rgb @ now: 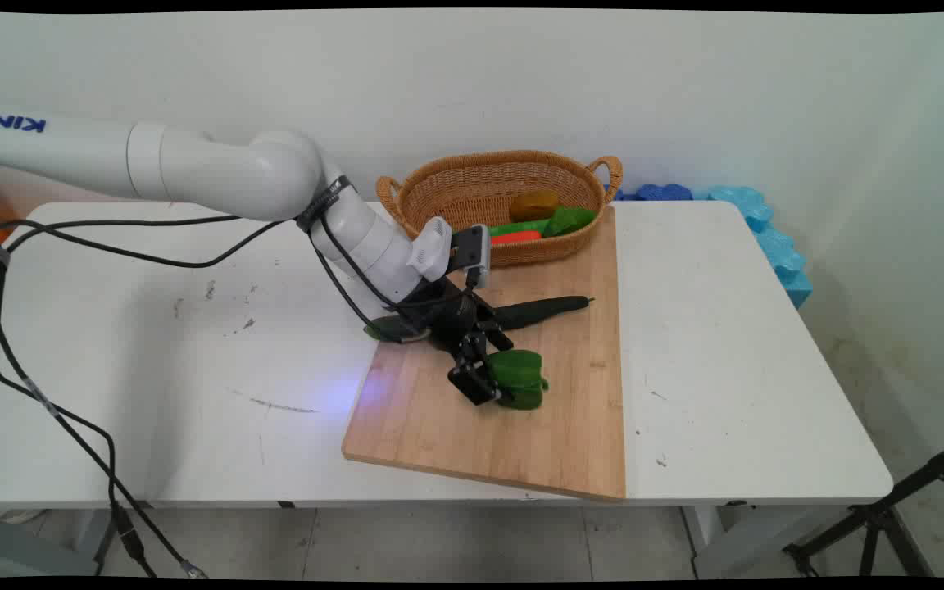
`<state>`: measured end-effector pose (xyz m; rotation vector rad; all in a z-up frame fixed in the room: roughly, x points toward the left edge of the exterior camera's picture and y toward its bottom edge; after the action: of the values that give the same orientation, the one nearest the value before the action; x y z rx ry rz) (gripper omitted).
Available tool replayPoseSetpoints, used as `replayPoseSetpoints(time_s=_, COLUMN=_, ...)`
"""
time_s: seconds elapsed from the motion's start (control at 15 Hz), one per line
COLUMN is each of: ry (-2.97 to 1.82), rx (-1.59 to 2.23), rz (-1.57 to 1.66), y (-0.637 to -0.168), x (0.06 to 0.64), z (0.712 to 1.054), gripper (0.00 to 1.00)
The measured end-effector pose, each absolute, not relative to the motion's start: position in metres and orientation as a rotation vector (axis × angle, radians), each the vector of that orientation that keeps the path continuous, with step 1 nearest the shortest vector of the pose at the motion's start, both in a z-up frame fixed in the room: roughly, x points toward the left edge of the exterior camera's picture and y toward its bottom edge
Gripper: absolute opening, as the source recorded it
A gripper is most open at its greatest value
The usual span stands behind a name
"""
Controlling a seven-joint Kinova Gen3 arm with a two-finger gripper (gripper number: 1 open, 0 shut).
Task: Pick up the potato from the vegetable basket
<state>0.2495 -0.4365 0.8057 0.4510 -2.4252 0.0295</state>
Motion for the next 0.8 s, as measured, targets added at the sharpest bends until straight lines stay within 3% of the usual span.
replayPoseSetpoints(time_s=0.8, ry=-2.394, rx=0.529, rz=0.090, y=-0.474, x=0.265, z=0.881, gripper=1.00)
